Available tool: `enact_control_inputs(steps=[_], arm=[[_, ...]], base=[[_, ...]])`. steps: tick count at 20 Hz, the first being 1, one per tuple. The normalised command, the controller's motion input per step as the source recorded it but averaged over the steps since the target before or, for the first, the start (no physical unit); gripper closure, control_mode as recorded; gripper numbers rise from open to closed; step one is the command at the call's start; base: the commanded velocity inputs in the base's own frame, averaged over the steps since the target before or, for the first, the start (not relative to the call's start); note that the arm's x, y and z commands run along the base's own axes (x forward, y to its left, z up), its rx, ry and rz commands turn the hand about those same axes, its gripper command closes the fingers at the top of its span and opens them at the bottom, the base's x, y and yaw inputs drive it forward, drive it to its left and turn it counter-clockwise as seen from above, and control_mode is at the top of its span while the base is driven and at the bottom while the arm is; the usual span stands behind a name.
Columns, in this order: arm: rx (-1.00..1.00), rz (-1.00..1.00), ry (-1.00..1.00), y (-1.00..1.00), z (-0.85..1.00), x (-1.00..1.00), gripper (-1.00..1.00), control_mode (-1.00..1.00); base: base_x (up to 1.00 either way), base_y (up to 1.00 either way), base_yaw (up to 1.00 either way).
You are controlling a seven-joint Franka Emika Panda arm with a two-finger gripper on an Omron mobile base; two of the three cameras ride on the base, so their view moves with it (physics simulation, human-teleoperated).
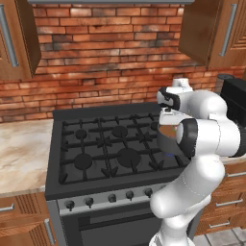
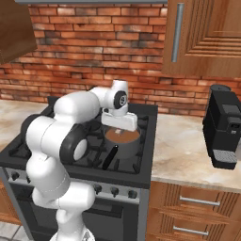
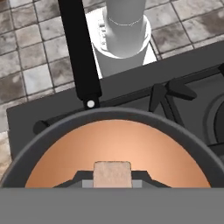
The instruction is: Pick up the sugar cube(s) and place them in the saucepan with hot chocolate.
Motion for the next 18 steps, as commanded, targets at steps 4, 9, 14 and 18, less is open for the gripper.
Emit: enact_control_inputs(steps=[4,9,14,18], arm=[[0.01,0.0,0.02,0.0,-0.28,0.0,1.0,-1.0],[0.0,0.0,0.0,0.0,-0.12,0.06,1.0,-1.0],[0.0,0.0,0.04,0.0,-0.01,0.0,1.0,-1.0],[0.0,0.0,0.01,0.0,0.0,0.0,-1.0,-1.0]], base=[[0.0,0.0,0.0],[0.0,0.0,0.0],[0.0,0.0,0.0],[0.0,0.0,0.0]])
